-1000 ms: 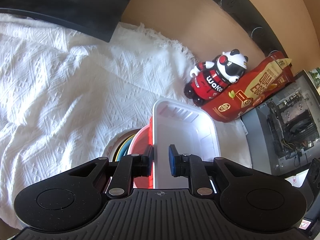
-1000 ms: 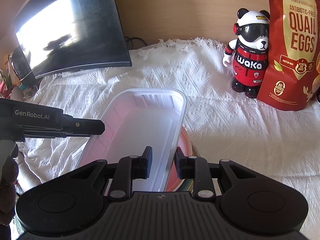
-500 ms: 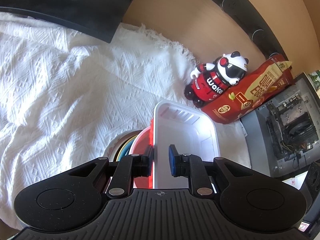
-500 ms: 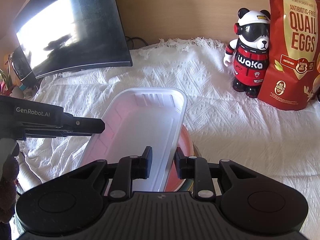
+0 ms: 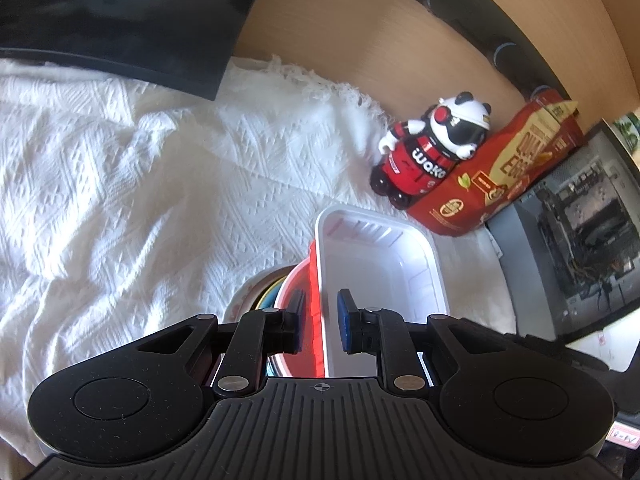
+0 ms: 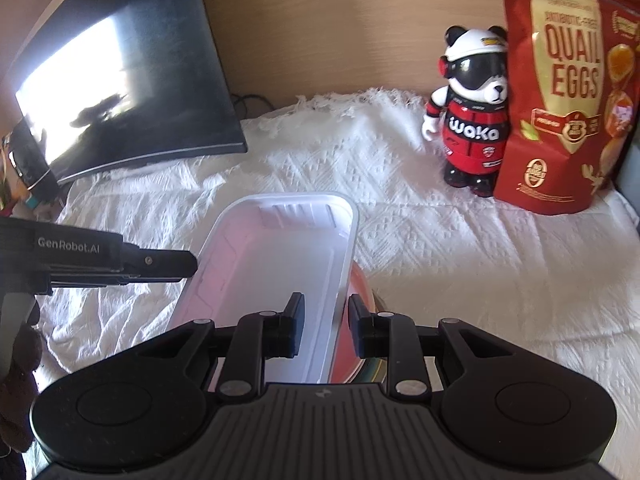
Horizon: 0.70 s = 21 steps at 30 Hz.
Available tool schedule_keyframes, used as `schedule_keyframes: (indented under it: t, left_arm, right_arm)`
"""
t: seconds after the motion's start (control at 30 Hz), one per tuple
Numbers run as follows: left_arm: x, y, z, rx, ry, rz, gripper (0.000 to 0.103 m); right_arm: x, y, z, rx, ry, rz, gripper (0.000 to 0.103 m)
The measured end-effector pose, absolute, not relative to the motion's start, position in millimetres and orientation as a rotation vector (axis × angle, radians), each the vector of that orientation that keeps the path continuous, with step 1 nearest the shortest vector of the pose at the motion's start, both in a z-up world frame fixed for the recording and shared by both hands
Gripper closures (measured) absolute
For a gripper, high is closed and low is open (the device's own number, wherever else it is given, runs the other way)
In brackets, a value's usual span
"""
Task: Organize plates and bowls
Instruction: 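Open both grippers and pull them back from the tray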
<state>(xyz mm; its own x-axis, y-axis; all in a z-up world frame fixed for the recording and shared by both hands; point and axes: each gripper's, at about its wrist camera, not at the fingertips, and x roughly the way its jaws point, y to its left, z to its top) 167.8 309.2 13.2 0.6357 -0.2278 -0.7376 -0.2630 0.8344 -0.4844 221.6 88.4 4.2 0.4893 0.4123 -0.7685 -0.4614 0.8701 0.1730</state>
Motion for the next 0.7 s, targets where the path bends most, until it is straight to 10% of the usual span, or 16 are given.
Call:
schedule_keyframes:
  t: [0.3, 0.7]
  left_arm:
    - [126, 299, 30, -0.568, 0.784, 0.037, 0.085]
    - [29, 210, 19, -0.513, 0.737, 0.130, 0.085]
  right_arm:
    - [194, 76, 17, -0.040, 0.857, 0.468, 0.078]
    - [109, 27, 12, -0.066, 0.800, 0.513, 0.049]
